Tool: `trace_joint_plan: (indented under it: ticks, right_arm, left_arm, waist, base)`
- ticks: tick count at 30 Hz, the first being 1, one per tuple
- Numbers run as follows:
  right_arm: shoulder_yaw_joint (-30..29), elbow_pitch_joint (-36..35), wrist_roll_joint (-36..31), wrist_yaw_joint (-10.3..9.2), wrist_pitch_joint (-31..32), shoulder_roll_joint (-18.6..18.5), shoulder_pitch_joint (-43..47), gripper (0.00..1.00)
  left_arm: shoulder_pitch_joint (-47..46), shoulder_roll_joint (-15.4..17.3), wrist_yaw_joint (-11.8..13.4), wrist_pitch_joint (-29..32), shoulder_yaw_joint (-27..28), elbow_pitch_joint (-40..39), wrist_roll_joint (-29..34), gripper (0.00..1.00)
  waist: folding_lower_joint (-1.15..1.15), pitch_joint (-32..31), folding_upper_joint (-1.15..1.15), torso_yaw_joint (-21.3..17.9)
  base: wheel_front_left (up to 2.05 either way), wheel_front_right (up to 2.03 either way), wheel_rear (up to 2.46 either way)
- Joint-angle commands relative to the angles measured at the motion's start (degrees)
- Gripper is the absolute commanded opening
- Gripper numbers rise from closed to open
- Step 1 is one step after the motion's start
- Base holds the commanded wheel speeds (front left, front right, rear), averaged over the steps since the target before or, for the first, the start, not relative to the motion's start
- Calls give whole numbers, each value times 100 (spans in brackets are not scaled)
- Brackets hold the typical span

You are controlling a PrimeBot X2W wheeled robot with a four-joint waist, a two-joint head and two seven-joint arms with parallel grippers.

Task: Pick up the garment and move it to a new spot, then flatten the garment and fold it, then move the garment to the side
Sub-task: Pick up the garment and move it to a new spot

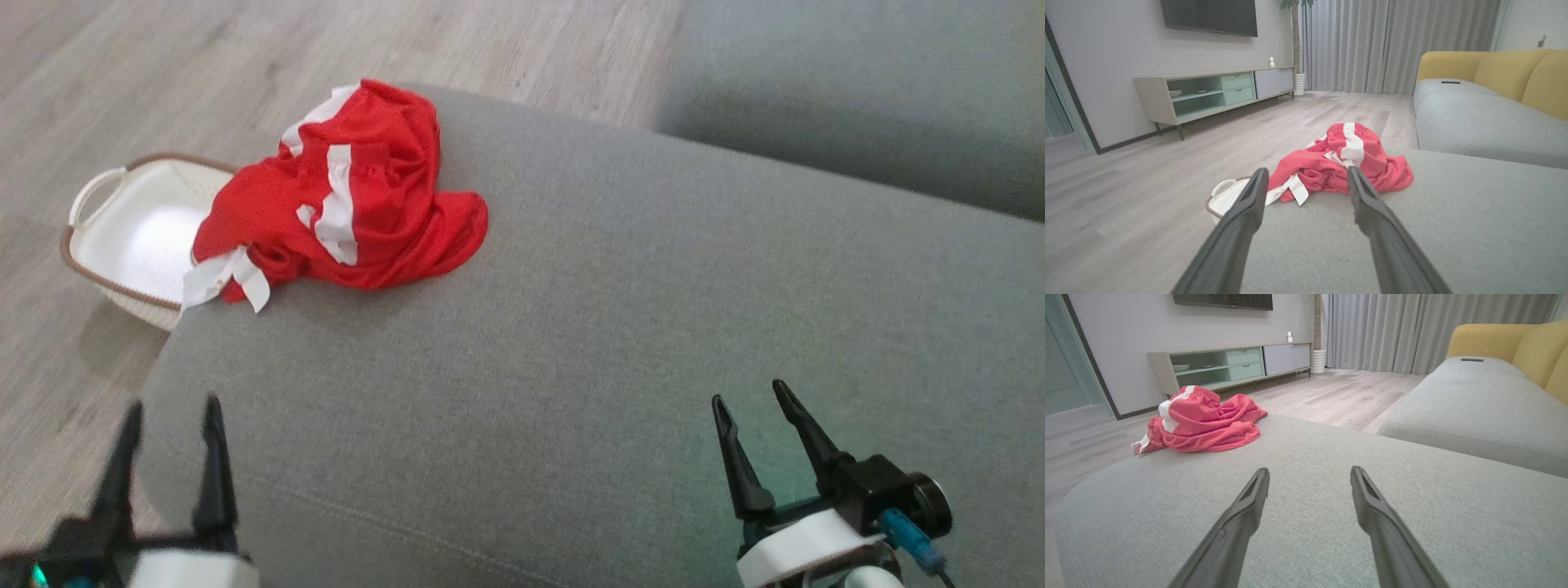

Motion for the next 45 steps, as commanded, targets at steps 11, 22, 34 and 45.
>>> trace_joint_plan:
  ticks: [11, 22, 34, 45]
  right_arm:
    - [-119, -386, -704, 44, -62, -702, -682, 100]
    - [-258, -731, -693, 44, -62, -1676, -1243, 100]
    - [-273, -888, -614, 44, -62, -1672, -1319, 100]
    - [-322, -776, -550, 44, -62, -1331, -1246, 100]
  left_arm:
    - [-3125, 677, -251, -58, 89, 223, 53, 100]
    - [-6556, 1113, -530, 2002, -553, 3963, -860, 100]
    - [-7251, 1454, -537, 2198, -1292, 5807, -1589, 100]
    - [-7376, 1685, -538, 1080, -2018, 5601, -2050, 0]
  waist:
    - [0, 1690, 0, 186]
    - [0, 2700, 0, 2]
    - [0, 3051, 0, -428]
    - [0, 2430, 0, -424]
  base:
    - [0, 0, 0]
    - [0, 0, 0]
    - [0, 0, 0]
    - [0, 0, 0]
